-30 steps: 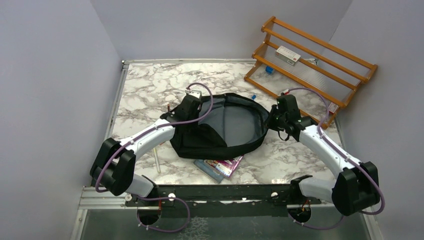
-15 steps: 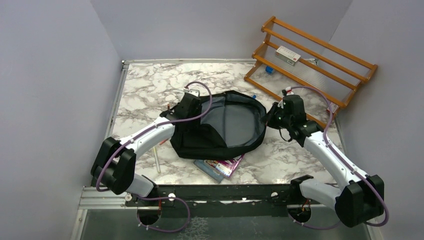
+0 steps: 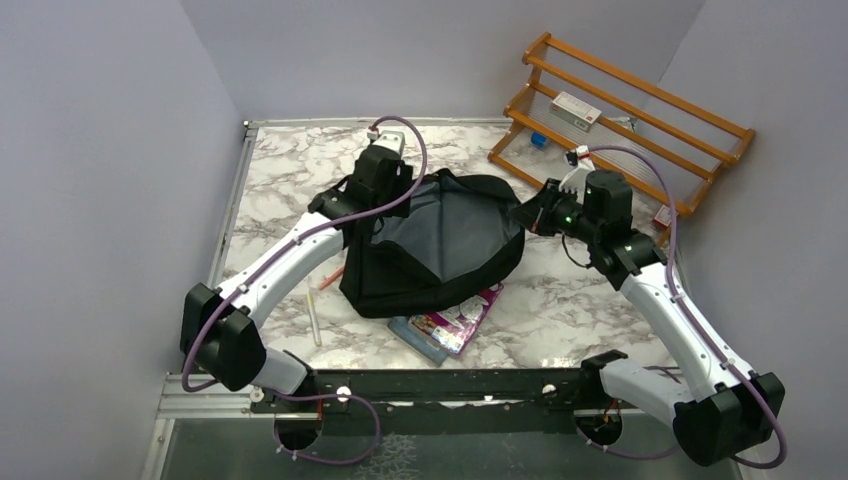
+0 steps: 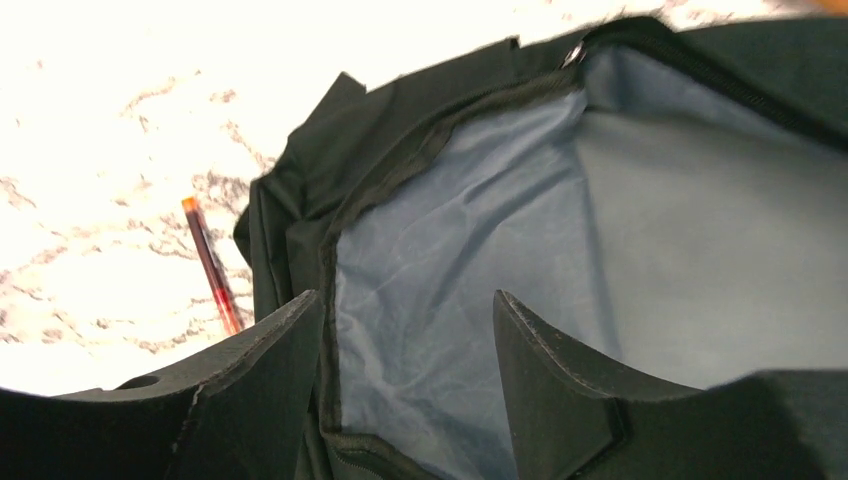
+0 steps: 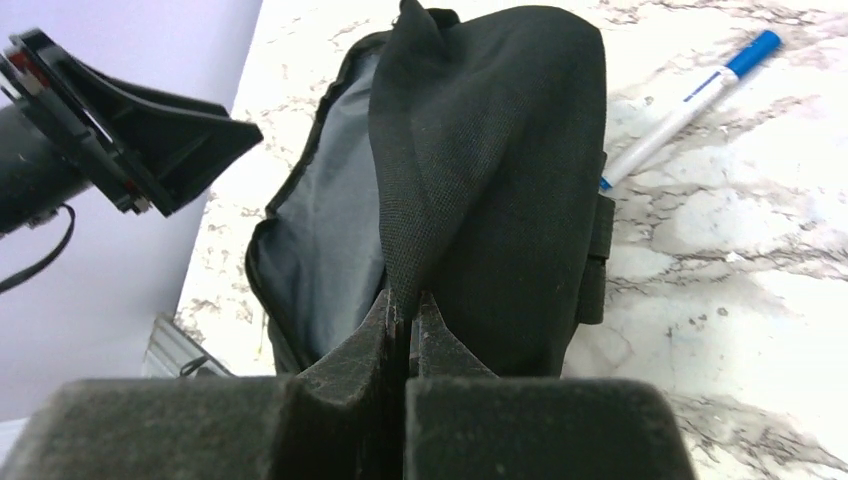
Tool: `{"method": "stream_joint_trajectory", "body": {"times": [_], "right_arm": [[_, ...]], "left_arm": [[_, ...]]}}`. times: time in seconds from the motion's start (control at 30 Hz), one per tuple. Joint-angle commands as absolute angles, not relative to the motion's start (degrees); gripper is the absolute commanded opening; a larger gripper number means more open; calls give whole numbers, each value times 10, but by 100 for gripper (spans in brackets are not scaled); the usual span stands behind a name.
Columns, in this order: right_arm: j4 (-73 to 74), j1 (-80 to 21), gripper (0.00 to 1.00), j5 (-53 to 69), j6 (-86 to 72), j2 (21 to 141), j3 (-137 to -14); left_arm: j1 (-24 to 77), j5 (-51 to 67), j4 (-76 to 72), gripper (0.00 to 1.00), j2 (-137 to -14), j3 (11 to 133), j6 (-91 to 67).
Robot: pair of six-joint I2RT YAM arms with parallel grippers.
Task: Pack the student bag
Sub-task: Unzip the student bag at the center of the board.
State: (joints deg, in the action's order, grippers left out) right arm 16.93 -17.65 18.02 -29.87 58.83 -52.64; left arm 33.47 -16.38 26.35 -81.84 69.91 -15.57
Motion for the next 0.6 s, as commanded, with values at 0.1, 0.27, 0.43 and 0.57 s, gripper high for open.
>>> {"method": "stream_joint_trajectory", "body": {"times": [0.1, 0.27, 0.43, 0.57], "right_arm": [[107, -176, 1, 252, -312, 586, -553], [92, -176, 1, 268, -323, 590, -560], [86, -176, 1, 277, -329, 592, -560], [86, -176, 1, 279, -332, 590, -555]], "left_arm": [[345, -128, 298, 65, -818, 792, -130], [401, -154, 304, 68, -855, 803, -137], [450, -198, 318, 70, -907, 820, -153], [460, -232, 327, 71, -929, 816, -172]]}}
